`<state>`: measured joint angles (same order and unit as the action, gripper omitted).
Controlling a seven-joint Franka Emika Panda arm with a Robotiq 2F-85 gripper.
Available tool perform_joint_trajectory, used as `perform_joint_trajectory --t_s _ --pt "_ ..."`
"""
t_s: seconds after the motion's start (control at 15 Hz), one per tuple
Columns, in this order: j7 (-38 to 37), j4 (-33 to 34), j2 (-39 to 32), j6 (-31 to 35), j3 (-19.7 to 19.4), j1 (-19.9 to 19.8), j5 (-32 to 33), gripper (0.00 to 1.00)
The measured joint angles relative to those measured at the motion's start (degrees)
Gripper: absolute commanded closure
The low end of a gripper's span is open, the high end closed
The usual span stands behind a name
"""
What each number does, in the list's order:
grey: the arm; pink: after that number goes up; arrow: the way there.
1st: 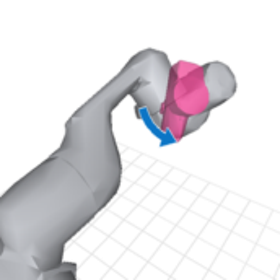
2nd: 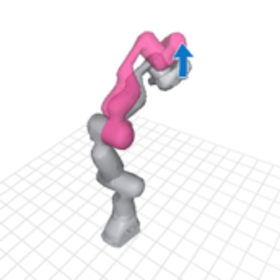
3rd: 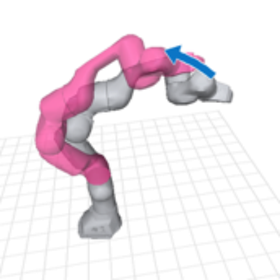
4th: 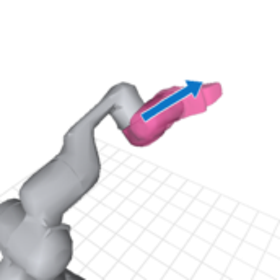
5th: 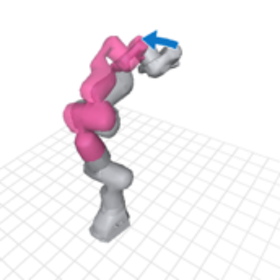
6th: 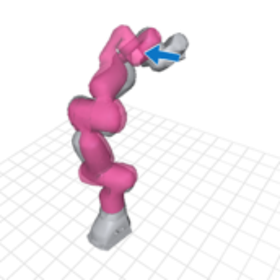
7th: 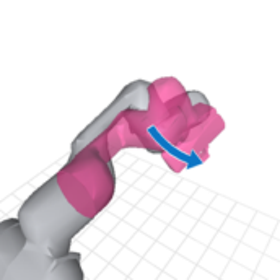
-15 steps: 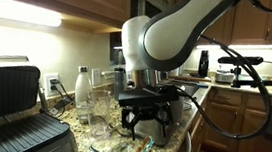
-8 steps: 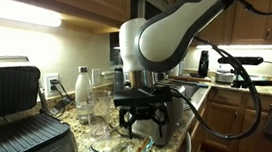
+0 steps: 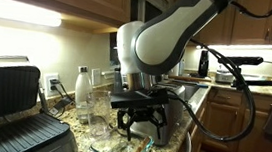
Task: Put two slices of bread in the bread toaster
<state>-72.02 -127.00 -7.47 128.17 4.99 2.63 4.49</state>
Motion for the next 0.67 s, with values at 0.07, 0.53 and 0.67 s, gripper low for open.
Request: perform_joint_trajectory --t_s 0.07,0.53,0.67 --pt "-0.04 0.11 -0.18 0.0 -0.04 0.12 0.0 0.14" --pt "-0.31 0.37 -0.75 0.0 -0.08 0.98 0.0 0.65" --pt "-0.38 0.37 -0.75 0.0 -0.08 1.15 0.0 0.78"
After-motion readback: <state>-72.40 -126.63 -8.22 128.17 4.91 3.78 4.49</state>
